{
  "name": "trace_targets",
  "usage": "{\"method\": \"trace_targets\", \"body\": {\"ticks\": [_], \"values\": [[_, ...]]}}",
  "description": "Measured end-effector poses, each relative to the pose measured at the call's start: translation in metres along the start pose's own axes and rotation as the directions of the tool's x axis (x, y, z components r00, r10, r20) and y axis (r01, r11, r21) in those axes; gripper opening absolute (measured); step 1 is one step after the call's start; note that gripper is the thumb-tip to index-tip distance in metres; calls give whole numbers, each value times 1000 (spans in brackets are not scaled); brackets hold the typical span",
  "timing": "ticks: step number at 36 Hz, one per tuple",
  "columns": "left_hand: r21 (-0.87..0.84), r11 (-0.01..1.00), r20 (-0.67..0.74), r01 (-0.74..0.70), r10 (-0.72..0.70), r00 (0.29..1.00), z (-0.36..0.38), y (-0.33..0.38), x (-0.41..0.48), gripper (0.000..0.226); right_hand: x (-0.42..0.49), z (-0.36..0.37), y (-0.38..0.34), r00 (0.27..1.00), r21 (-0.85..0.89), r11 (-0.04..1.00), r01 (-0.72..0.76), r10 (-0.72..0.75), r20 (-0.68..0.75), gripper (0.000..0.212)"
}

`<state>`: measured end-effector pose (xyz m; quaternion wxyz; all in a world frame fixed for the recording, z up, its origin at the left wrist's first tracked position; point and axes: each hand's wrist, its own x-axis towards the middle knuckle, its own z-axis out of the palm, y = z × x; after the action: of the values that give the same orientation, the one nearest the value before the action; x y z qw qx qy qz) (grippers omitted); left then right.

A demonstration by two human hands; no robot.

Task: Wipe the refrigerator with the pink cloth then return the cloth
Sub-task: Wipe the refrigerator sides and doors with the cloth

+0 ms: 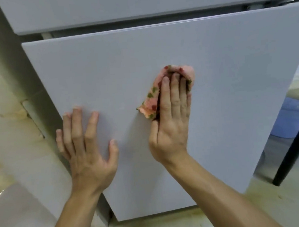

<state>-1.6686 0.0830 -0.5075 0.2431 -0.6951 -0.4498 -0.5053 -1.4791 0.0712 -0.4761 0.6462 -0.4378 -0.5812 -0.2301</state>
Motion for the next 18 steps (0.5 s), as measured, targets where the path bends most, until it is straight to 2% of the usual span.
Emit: {"method": "trace_targets", "body": {"ticks": [3, 7, 10, 13, 15, 18], "values": [[-1, 1000, 13, 6, -6, 1000, -7, -17, -3, 75, -23, 18, -17, 984, -1, 992, 123, -122, 129, 68], [-8, 999, 11, 41, -41, 999, -14, -32, -5, 75, -69, 37, -33, 870, 64, 937, 343, -343, 355, 55], [-9, 996, 15, 84, -84, 996, -19, -40, -8, 72, -89, 39, -30, 771, 80, 896, 436, -418, 480, 60], [12, 994, -1, 107, -107, 994, -22, -50, -10, 74, -88, 31, -26, 729, 65, 879, 472, -431, 532, 60], [13, 991, -23, 135, -135, 991, -24, -55, -7, 74, -81, 22, -20, 771, 52, 904, 425, -391, 502, 56], [22, 988, -27, 153, -152, 988, -25, -58, -2, 71, -59, 8, -5, 923, -27, 964, 264, -245, 296, 59]]}}
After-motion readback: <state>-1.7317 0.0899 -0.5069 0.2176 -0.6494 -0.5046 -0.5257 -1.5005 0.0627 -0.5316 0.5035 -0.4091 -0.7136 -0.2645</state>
